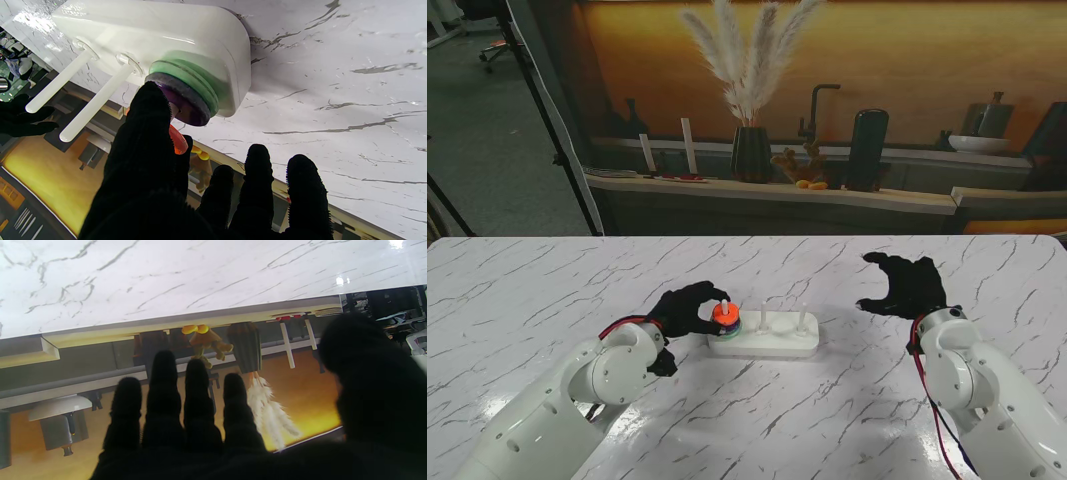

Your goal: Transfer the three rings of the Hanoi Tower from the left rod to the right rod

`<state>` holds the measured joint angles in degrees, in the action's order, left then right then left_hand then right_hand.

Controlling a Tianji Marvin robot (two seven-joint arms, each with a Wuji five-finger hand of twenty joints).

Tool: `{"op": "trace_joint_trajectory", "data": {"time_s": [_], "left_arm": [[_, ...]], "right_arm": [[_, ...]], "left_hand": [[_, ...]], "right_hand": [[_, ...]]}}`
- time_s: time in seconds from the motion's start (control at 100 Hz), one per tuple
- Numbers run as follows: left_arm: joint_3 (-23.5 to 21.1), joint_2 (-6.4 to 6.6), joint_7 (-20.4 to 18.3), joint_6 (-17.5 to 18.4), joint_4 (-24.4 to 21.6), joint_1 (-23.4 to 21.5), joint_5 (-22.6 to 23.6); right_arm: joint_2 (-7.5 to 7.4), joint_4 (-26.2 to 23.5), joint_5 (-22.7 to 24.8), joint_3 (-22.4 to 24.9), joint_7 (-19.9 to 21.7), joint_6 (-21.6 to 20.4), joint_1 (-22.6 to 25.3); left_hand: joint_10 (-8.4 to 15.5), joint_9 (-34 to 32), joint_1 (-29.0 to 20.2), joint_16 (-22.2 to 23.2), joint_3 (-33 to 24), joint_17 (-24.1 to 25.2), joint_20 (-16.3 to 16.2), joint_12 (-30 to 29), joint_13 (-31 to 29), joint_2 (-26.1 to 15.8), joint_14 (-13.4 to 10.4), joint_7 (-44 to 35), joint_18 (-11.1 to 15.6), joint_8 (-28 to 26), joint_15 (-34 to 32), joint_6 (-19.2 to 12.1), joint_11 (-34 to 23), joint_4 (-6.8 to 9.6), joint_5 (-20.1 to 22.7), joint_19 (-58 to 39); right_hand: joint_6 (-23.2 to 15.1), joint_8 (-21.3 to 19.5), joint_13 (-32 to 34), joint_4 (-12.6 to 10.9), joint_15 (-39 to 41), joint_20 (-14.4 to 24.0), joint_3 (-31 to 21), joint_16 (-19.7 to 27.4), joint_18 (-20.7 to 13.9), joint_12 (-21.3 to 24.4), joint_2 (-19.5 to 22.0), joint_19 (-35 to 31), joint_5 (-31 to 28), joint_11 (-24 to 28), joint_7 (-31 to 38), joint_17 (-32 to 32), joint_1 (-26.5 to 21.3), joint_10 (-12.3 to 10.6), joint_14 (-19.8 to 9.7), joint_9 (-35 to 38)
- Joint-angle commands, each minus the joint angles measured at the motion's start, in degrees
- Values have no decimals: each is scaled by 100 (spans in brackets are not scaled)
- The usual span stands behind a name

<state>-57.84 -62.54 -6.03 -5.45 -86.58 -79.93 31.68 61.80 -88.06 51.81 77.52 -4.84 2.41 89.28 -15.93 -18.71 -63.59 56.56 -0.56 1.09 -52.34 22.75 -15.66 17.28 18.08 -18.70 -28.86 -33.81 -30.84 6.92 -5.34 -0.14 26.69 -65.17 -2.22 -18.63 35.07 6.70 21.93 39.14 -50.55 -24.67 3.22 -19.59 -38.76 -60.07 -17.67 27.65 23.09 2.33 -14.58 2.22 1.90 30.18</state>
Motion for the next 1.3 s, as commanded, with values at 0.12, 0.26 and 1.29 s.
{"op": "trace_joint_trajectory", "data": {"time_s": [0.12,0.26,1.29], "left_arm": [[20,-31,-90,82,-2,-3,-8],[-27,-42,-19,123,-37,-21,15],[-258,37,-530,88,-761,91,-103]], "right_arm": [[25,-8,-12,-12,13,-3,48],[23,-8,-20,-12,28,-8,55],[28,52,-86,-34,44,50,77]], "left_hand": [[61,-92,-317,-104,-24,124,113,49,-24,-319,-13,-305,-281,-43,112,-393,-33,197,224,45],[64,-120,-367,-104,-33,110,119,53,-47,-305,-1,-339,-286,-61,99,-388,-41,196,231,39],[62,-149,-357,-230,12,86,145,22,-54,-366,13,-207,-333,-100,221,-367,-12,178,250,97]], "right_hand": [[69,-79,60,-212,129,-23,-5,26,1833,-25,0,-108,-32,89,66,-5,-45,43,21,104],[71,-79,63,-208,133,-22,-6,25,1835,-23,15,-115,-31,88,67,-3,-32,37,10,100],[68,-78,58,-217,130,-6,31,30,1815,-20,39,-151,-30,82,61,15,-41,33,14,95]]}}
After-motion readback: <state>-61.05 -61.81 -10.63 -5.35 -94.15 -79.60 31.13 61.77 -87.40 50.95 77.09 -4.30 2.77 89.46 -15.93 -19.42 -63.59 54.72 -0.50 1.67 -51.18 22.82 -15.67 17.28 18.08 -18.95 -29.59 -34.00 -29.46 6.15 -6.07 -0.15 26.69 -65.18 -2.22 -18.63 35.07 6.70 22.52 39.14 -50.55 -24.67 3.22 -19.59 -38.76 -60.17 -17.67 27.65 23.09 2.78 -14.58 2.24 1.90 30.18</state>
